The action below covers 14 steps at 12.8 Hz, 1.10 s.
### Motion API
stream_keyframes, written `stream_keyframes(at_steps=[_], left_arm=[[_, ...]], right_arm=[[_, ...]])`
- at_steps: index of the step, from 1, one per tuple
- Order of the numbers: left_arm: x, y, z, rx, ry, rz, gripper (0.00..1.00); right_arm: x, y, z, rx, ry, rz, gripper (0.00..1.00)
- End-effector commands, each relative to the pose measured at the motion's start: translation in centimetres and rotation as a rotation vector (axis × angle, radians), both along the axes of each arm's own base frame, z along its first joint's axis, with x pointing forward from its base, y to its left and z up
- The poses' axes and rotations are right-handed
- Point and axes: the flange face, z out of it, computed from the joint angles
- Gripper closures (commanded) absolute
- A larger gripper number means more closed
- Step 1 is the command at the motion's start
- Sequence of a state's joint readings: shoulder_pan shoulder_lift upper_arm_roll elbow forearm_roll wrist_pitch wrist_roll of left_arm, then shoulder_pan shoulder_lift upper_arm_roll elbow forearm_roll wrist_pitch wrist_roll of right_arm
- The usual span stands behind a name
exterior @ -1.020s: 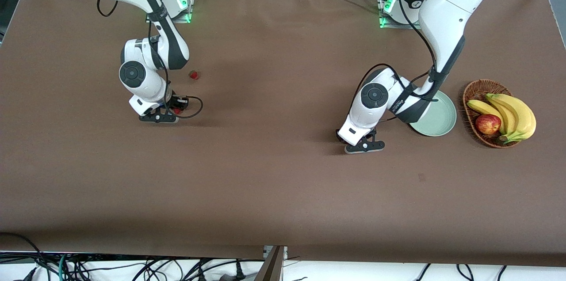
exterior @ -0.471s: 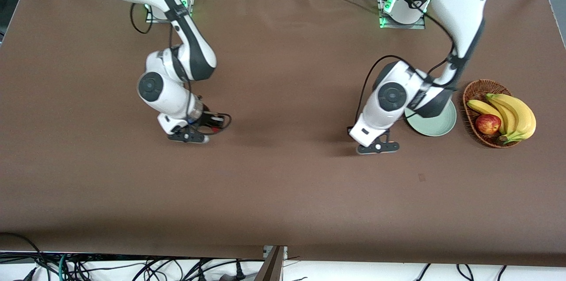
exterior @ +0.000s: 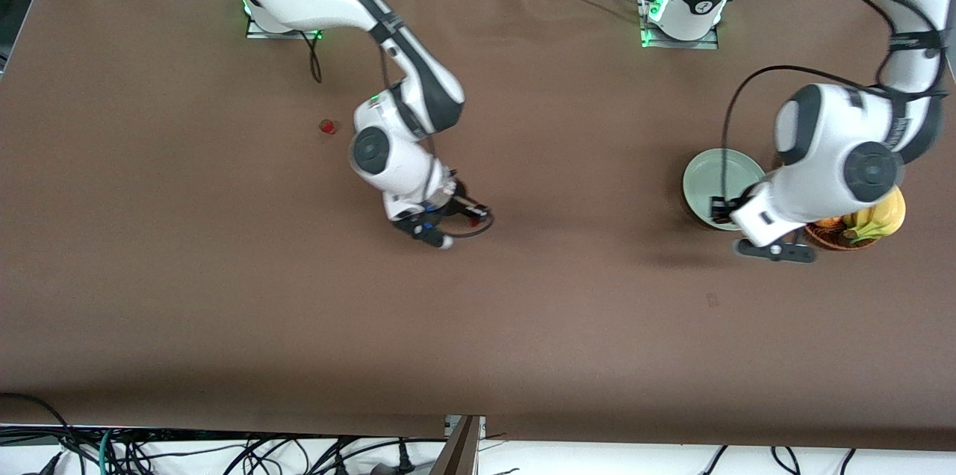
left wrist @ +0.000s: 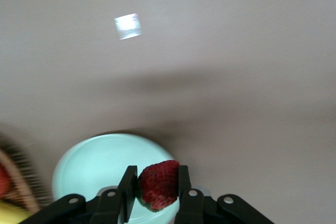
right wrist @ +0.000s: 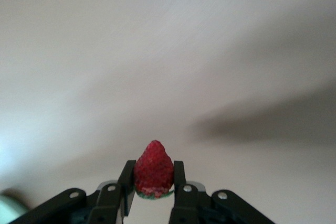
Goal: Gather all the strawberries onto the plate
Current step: 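Release the strawberry onto the plate while the right gripper sets another mid-table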
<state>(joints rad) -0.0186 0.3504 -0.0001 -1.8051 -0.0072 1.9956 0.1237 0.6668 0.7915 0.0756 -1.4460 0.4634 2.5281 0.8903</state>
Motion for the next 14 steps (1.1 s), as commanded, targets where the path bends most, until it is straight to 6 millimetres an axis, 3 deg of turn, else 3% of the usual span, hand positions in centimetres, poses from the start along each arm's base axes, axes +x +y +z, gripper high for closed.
stream_keyframes(at_steps=[1, 3, 6, 7, 9, 10, 11, 12, 13, 14], left_arm=[[-1.5, 4.5, -2.0, -0.026, 0.033, -0.075, 0.94], [-3.6, 6.8, -5.2, -0.016, 0.036, -0.058, 0.94], [-7.3, 7.4, -10.6, 0.006, -0.018, -0.056, 0.94], [-8.3, 7.3, -12.1, 0.010, -0.037, -0.057, 0.94], [-8.6, 7.4, -12.7, 0.013, -0.043, -0.055, 0.94], [-8.7, 7.4, -12.7, 0.012, -0.042, -0.055, 0.93], [-8.8, 7.4, -12.9, 0.012, -0.036, -0.055, 0.90], [-9.0, 7.6, -13.0, 0.012, -0.033, -0.055, 0.78], [-9.0, 7.5, -13.1, 0.011, -0.026, -0.064, 0.17], [-8.8, 7.5, -12.9, 0.008, -0.028, -0.085, 0.00]], right_arm=[[-3.6, 7.0, -0.6, 0.087, -0.042, -0.102, 0.79], [-7.7, 11.9, -2.1, 0.156, -0.077, -0.169, 0.71], [-11.6, 14.9, -4.4, 0.224, -0.135, -0.225, 0.38], [-11.9, 15.1, -4.4, 0.229, -0.135, -0.227, 0.27], [-11.1, 14.6, -3.2, 0.229, -0.135, -0.242, 0.23], [-9.9, 13.9, -2.4, 0.198, -0.108, -0.234, 0.23], [-7.6, 12.1, -1.1, 0.121, -0.075, -0.213, 0.21], [-5.7, 10.1, 0.7, 0.020, -0.061, -0.165, 0.18], [-4.4, 8.0, 2.0, -0.083, -0.044, -0.093, 0.18], [-3.1, 5.5, 3.1, -0.169, -0.021, -0.017, 0.18]])
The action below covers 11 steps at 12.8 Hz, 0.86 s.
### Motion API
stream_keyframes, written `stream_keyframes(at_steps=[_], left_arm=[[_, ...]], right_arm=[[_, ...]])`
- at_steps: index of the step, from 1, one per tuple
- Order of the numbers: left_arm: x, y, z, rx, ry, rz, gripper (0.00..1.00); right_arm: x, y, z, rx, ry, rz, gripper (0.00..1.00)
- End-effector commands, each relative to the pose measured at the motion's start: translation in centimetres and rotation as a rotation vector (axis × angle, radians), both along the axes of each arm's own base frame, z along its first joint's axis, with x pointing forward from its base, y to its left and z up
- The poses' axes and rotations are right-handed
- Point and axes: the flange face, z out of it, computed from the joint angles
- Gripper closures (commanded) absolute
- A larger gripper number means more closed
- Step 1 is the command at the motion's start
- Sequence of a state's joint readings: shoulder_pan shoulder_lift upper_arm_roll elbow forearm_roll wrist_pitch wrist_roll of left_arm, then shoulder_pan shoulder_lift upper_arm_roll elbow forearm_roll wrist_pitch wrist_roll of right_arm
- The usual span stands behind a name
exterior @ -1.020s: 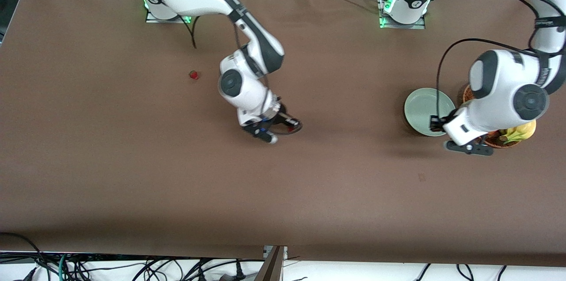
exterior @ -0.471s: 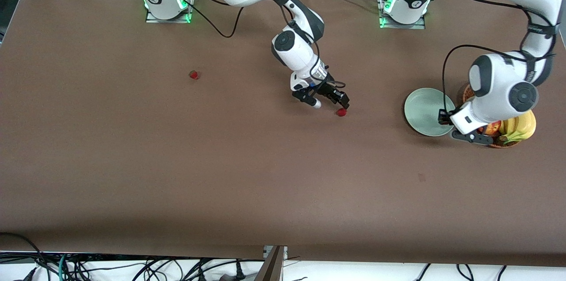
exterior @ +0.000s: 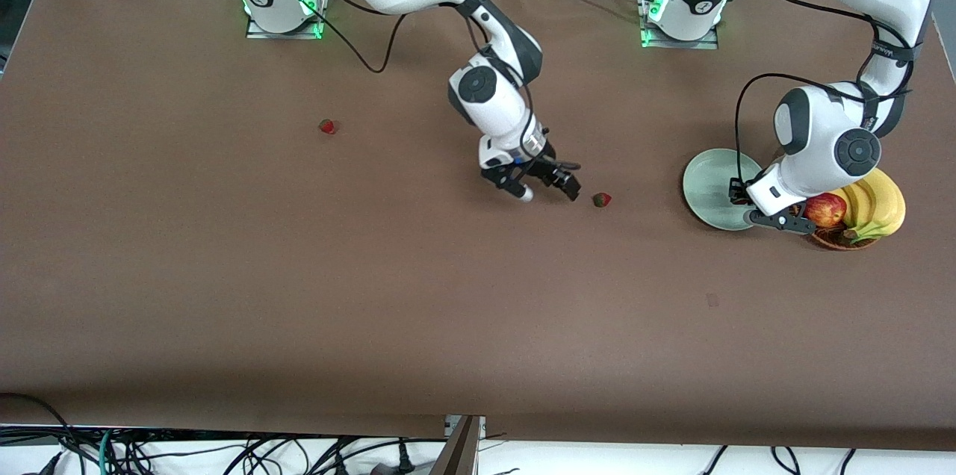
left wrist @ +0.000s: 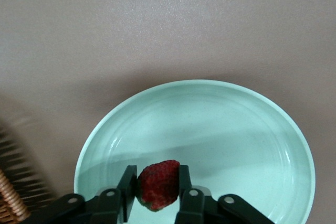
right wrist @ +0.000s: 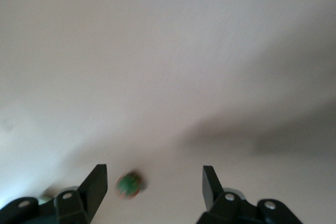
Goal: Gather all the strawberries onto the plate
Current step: 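Grasp the mid-table strawberry with the left gripper while the right gripper reaches the last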
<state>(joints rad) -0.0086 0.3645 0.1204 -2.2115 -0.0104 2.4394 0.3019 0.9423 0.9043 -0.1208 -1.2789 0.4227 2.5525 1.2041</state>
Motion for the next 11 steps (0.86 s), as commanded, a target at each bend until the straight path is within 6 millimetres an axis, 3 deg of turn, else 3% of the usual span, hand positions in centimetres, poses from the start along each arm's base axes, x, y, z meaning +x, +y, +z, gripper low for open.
stream_keyframes(at_steps=[1, 3, 5, 7, 9, 11], left_arm=[[0.2, 0.2, 1.4, -0.013, -0.002, -0.042, 0.00], [2.5, 0.0, 5.8, -0.019, 0.005, -0.034, 0.00], [4.3, -1.4, 9.5, -0.027, 0.000, 0.021, 0.00], [5.1, -8.6, 9.9, -0.025, -0.006, 0.120, 0.00], [5.1, -14.4, 10.0, -0.034, -0.020, 0.162, 0.00], [4.6, -19.5, 8.9, -0.060, -0.054, 0.184, 0.00]], right_arm=[[2.4, -6.8, 4.3, -0.198, 0.081, 0.178, 0.18], [3.5, -14.0, 5.8, -0.273, 0.104, 0.337, 0.16], [2.8, -21.4, 6.1, -0.295, 0.124, 0.439, 0.16], [1.4, -28.7, 5.9, -0.296, 0.147, 0.514, 0.16], [-0.6, -35.6, 4.5, -0.284, 0.177, 0.567, 0.16], [-4.1, -39.8, 2.6, -0.256, 0.190, 0.574, 0.16]])
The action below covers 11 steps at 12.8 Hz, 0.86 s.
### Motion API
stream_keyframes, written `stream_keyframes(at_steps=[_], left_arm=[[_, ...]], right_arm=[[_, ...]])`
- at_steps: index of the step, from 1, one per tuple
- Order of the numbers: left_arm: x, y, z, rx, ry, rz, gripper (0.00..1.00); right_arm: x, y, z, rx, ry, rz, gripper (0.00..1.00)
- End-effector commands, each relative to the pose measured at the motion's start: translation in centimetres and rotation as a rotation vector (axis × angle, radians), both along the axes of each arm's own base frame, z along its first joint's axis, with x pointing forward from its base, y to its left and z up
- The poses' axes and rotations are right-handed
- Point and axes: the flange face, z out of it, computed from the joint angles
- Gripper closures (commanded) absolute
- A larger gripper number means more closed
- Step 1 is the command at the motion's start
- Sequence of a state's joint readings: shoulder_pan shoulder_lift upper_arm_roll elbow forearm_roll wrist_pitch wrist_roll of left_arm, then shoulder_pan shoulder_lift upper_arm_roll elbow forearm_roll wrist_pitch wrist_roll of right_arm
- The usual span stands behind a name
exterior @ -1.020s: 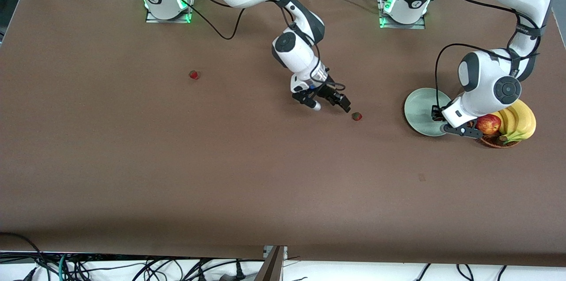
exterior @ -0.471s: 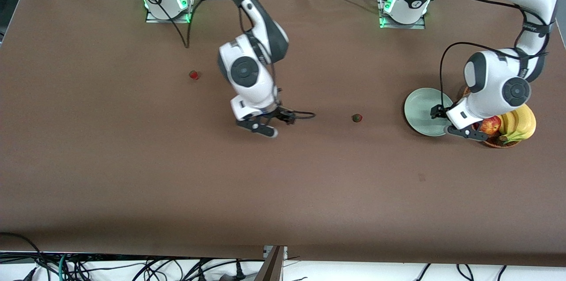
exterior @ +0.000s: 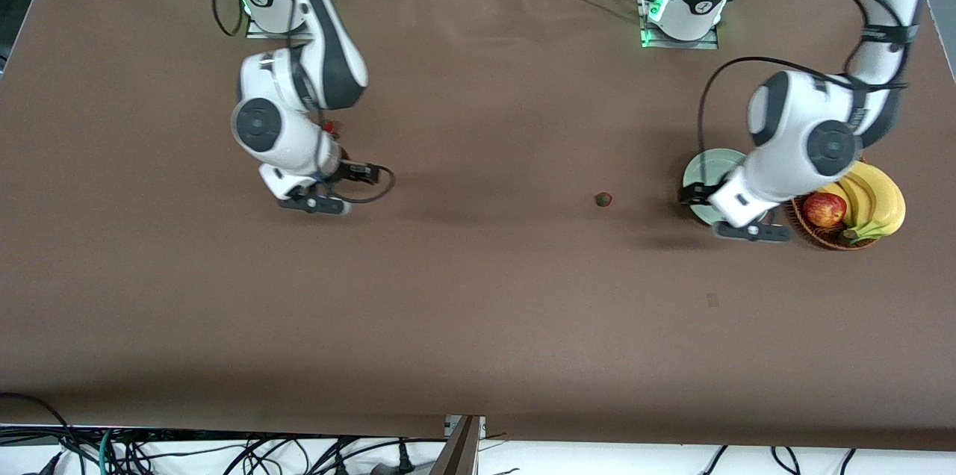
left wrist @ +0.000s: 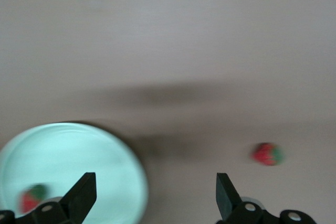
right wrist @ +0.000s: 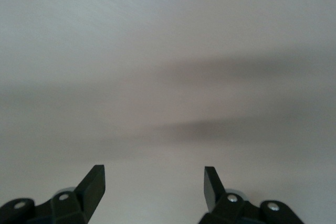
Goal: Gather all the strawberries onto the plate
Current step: 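Grasp the mid-table strawberry with the left gripper while the right gripper reaches the last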
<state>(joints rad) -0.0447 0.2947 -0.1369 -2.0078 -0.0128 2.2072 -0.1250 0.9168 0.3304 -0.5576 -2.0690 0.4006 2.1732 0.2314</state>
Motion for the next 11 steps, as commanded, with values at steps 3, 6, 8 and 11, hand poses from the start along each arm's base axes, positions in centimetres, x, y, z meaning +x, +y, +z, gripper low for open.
stream_keyframes(at_steps=[3, 6, 8, 11], left_arm=[[-2.3, -8.8, -5.0, 0.064, -0.057, 0.046, 0.00], [-3.9, -11.7, -9.0, 0.074, -0.090, 0.044, 0.00], [-4.5, -12.7, -10.4, 0.067, -0.080, 0.042, 0.00], [-6.2, -13.5, -11.8, 0.069, -0.043, 0.030, 0.00]], right_arm=[[-10.2, -6.0, -5.6, 0.011, 0.001, 0.001, 0.16], [-13.0, -7.9, -8.7, -0.037, -0.013, -0.015, 0.16], [-13.5, -8.1, -9.5, -0.050, 0.007, -0.019, 0.16], [-14.1, -7.9, -10.4, -0.066, 0.023, -0.015, 0.21]])
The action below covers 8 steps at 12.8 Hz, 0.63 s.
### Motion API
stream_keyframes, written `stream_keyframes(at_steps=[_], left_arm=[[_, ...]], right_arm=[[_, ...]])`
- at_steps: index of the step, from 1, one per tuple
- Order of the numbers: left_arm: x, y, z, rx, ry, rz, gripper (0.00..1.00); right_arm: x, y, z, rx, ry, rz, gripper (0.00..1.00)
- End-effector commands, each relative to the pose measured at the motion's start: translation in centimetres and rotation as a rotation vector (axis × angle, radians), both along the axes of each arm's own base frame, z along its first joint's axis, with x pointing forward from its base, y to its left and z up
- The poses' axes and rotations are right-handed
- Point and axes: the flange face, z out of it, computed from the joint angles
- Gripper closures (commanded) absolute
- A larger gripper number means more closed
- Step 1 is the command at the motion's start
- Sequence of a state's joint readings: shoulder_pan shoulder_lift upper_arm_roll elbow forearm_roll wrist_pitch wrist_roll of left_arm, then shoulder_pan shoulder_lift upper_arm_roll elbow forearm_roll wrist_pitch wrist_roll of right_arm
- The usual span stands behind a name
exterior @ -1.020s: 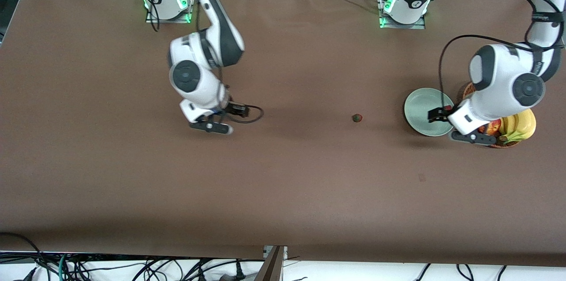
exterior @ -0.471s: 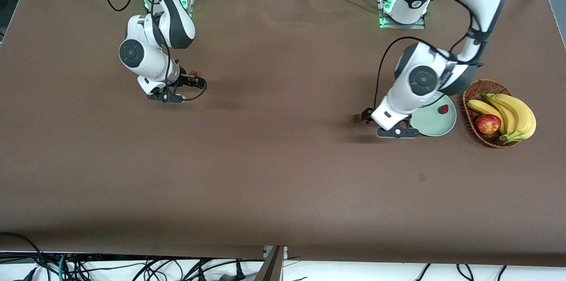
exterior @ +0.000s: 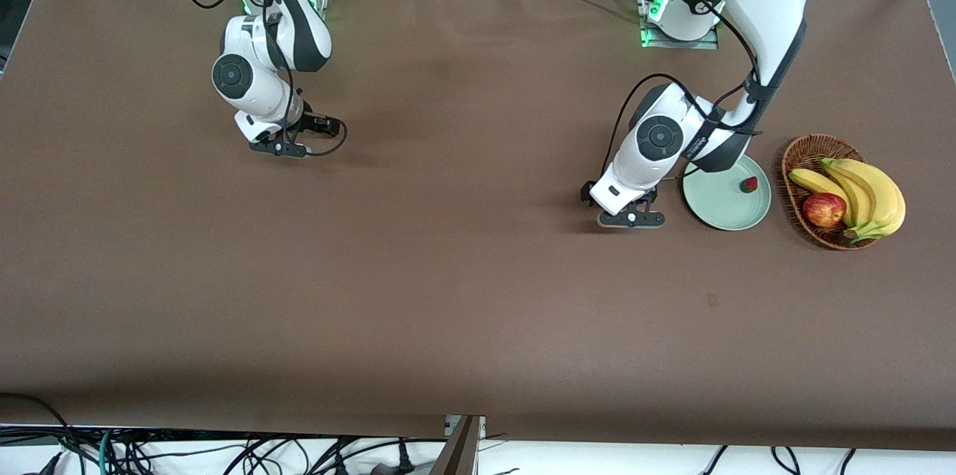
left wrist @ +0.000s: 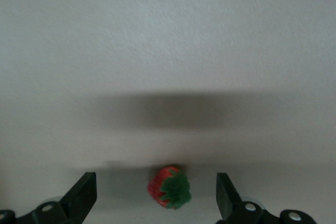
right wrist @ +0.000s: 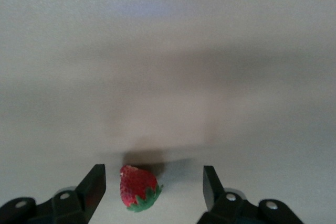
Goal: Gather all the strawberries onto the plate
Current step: 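Grasp the mid-table strawberry with the left gripper while the right gripper reaches the last, then carry the strawberry to the plate while the right gripper grasps the last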
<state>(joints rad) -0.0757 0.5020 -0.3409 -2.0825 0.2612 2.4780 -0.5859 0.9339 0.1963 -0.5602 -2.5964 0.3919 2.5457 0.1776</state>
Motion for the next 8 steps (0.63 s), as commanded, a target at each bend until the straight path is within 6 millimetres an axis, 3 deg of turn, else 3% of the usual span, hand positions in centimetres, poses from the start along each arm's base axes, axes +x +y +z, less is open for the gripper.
stream_keyframes(at_steps=[1, 3, 4, 5, 8], left_arm=[[-1.09, -0.43, -0.39, 0.012, 0.000, -0.001, 0.05], [-1.15, -0.49, -0.40, 0.014, 0.002, 0.026, 0.57], [-1.14, -0.57, -0.36, 0.015, 0.002, 0.035, 0.80], [-1.07, -0.75, -0.21, 0.014, 0.002, 0.035, 0.97], [-0.60, -0.74, 0.50, 0.012, -0.011, 0.038, 1.00]], right_arm=[[-1.11, 0.66, -0.63, -0.004, 0.000, 0.018, 0.25], [-1.35, 0.80, -0.79, -0.002, 0.005, 0.012, 0.29], [-1.43, 0.93, -0.90, -0.001, 0.006, 0.009, 0.33], [-1.51, 1.11, -0.93, 0.000, 0.007, 0.014, 0.40], [-1.50, 1.26, -0.90, 0.001, 0.006, 0.017, 0.69]])
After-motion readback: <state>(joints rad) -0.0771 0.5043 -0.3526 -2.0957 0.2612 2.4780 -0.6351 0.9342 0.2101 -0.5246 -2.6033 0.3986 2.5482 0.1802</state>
